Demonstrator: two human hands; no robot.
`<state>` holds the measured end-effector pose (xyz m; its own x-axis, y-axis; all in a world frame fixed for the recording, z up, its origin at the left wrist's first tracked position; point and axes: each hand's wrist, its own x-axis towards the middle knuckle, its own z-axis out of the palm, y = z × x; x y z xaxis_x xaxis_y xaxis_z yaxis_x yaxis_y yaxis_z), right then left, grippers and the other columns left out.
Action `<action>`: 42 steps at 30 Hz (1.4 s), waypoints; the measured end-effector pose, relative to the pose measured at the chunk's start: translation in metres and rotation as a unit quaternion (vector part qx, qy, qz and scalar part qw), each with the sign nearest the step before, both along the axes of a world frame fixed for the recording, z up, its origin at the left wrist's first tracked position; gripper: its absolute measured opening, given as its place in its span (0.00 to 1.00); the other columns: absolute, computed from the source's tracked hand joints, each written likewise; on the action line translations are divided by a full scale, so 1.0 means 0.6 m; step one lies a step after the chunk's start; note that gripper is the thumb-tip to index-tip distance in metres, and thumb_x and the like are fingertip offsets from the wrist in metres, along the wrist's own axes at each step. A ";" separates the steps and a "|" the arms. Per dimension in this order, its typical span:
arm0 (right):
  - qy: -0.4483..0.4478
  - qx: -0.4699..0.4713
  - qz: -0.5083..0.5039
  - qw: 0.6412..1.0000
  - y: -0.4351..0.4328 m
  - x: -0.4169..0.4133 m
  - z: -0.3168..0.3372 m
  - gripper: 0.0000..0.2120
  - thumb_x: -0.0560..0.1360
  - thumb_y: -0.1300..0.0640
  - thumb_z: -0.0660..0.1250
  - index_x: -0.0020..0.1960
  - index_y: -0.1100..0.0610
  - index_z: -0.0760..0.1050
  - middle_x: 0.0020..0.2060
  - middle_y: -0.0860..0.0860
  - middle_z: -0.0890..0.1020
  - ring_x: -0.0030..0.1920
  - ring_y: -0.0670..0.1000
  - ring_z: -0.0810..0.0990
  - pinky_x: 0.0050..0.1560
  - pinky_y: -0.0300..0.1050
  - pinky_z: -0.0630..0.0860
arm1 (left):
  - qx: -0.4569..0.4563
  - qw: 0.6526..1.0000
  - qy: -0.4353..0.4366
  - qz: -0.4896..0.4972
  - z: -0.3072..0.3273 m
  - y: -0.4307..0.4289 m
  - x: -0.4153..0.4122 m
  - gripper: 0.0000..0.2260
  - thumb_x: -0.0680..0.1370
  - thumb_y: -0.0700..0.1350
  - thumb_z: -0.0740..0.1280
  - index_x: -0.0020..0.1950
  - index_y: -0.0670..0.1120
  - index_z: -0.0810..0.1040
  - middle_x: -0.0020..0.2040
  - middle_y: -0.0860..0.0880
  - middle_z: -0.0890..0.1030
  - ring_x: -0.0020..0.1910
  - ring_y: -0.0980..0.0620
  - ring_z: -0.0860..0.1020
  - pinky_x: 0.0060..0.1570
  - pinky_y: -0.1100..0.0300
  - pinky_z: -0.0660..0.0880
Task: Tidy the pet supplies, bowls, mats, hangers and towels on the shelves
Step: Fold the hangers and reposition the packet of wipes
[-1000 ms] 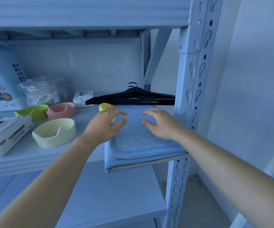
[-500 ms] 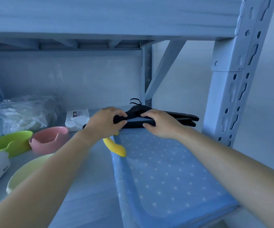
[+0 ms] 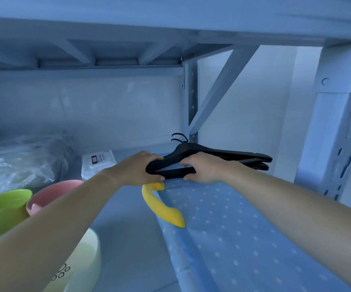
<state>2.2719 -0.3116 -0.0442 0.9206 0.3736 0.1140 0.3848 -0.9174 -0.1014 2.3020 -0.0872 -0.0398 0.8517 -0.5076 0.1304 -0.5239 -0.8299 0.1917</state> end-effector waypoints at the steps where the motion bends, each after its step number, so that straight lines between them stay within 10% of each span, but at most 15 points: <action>1: 0.007 -0.005 -0.002 1.000 0.002 0.003 -0.001 0.21 0.75 0.50 0.66 0.66 0.56 0.70 0.59 0.53 0.77 0.59 0.55 0.75 0.59 0.51 0.72 | -0.001 1.000 0.011 0.002 0.001 0.003 0.004 0.31 0.71 0.62 0.68 0.71 0.57 0.63 0.67 0.51 0.67 0.66 0.52 0.67 0.63 0.57 0.66; 9: -0.011 0.007 -0.009 1.000 0.004 0.009 -0.015 0.08 0.76 0.52 0.65 0.43 0.57 0.75 0.42 0.54 0.79 0.42 0.55 0.77 0.40 0.47 0.73 | -0.010 0.996 0.086 0.037 0.001 0.001 0.006 0.27 0.70 0.65 0.67 0.65 0.56 0.67 0.55 0.54 0.78 0.51 0.54 0.75 0.49 0.62 0.72; 26: -0.077 -0.002 0.039 0.996 -0.001 -0.034 0.016 0.10 0.76 0.52 0.64 0.52 0.57 0.77 0.47 0.50 0.76 0.47 0.53 0.75 0.46 0.48 0.72 | -0.020 0.995 -0.012 0.098 0.037 -0.008 -0.080 0.21 0.68 0.65 0.68 0.49 0.51 0.72 0.42 0.51 0.77 0.41 0.52 0.76 0.36 0.60 0.69; 36: -0.094 0.022 0.122 0.988 -0.014 -0.075 0.015 0.05 0.74 0.58 0.66 0.48 0.56 0.79 0.42 0.49 0.77 0.43 0.50 0.74 0.41 0.44 0.68 | -0.090 0.979 0.082 0.165 0.019 -0.022 -0.216 0.20 0.72 0.64 0.62 0.47 0.48 0.71 0.36 0.52 0.72 0.33 0.53 0.72 0.33 0.60 0.66; 42: -0.086 0.093 0.093 0.987 -0.033 -0.091 0.005 0.18 0.71 0.54 0.72 0.60 0.54 0.76 0.59 0.47 0.77 0.60 0.49 0.74 0.60 0.43 0.69 | -0.157 0.965 0.055 0.204 0.019 -0.027 -0.270 0.22 0.75 0.66 0.55 0.55 0.51 0.73 0.46 0.54 0.78 0.40 0.55 0.73 0.35 0.66 0.65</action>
<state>2.2171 -0.3315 -0.0409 0.7983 0.4927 0.3464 0.5720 -0.8002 -0.1801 2.1399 -0.1032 -0.0287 0.9897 -0.0773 0.1201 -0.1278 -0.8546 0.5033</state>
